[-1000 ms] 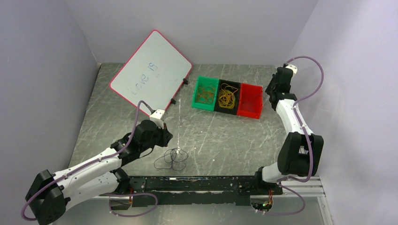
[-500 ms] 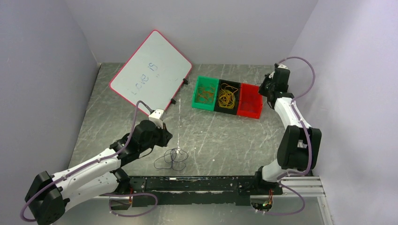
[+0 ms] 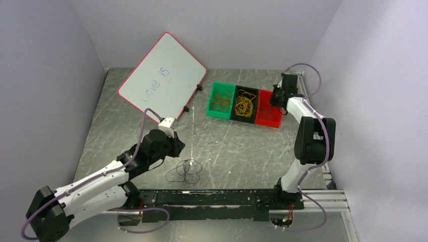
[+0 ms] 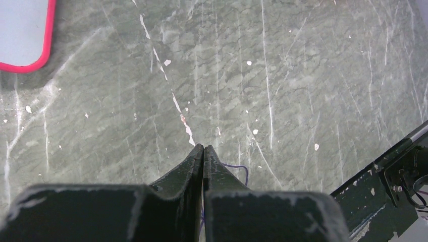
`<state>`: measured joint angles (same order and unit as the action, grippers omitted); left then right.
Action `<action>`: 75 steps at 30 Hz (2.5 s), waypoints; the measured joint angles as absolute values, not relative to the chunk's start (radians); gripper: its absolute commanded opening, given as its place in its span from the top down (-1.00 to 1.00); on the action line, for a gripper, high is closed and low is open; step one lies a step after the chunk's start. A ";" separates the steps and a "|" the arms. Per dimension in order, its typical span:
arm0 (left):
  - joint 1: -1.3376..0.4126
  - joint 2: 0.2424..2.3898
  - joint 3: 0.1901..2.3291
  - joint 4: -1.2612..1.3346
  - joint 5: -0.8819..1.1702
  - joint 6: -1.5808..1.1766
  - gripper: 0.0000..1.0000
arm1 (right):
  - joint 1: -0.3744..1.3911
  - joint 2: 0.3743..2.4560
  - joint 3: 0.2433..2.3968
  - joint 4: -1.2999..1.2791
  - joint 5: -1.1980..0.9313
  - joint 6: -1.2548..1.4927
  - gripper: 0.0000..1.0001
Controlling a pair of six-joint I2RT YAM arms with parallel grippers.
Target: Untangle the cables
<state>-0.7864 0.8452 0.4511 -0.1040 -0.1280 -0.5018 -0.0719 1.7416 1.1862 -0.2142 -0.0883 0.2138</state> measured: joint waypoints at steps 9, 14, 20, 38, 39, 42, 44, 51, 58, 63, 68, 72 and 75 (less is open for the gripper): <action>-0.786 0.840 0.449 -0.106 -0.128 -0.506 0.86 | 0.015 1.820 1.241 -0.265 0.040 0.166 0.81; -0.786 0.832 0.445 -0.111 -0.131 -0.506 0.86 | 0.032 1.824 1.246 -0.275 0.083 0.155 0.65; -0.786 0.832 0.445 -0.111 -0.135 -0.506 0.86 | 0.032 1.808 1.251 -0.281 0.097 0.156 0.46; -0.786 0.859 0.458 -0.186 -0.156 -0.522 0.25 | 0.035 1.565 1.277 -0.312 0.104 0.165 0.12; -0.786 0.862 0.465 -0.201 -0.157 -0.526 0.21 | 0.036 1.550 1.277 -0.315 0.100 0.168 0.12; -0.786 0.860 0.480 -0.237 -0.160 -0.543 0.10 | 0.048 1.486 1.265 -0.320 0.077 0.181 0.12; -0.786 0.859 0.487 -0.265 -0.161 -0.558 0.07 | 0.061 1.439 1.250 -0.321 0.036 0.199 0.12; -0.789 0.926 0.599 -0.422 -0.138 -0.594 0.01 | 0.148 1.293 1.190 -0.332 -0.084 0.263 0.12; -0.799 1.062 0.609 -0.461 -0.068 -0.607 -0.06 | 0.266 1.236 1.142 -0.374 -0.106 0.284 0.13; -0.823 1.123 0.608 -0.479 -0.055 -0.630 -0.09 | 0.303 1.213 1.093 -0.395 -0.110 0.293 0.13; -0.838 1.145 0.599 -0.476 -0.054 -0.655 0.04 | 0.308 1.204 1.065 -0.396 -0.120 0.298 0.13; -0.841 1.179 0.572 -0.474 -0.051 -0.670 0.30 | 0.312 1.204 1.059 -0.395 -0.129 0.299 0.13; -0.841 1.199 0.562 -0.473 -0.051 -0.675 0.56 | 0.316 1.204 1.058 -0.394 -0.139 0.299 0.13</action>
<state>-0.8410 1.1988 0.5617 -0.4728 -0.0505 -0.6750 0.3161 1.2041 1.0584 -0.3939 -0.1387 0.2989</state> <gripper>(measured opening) 0.336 0.436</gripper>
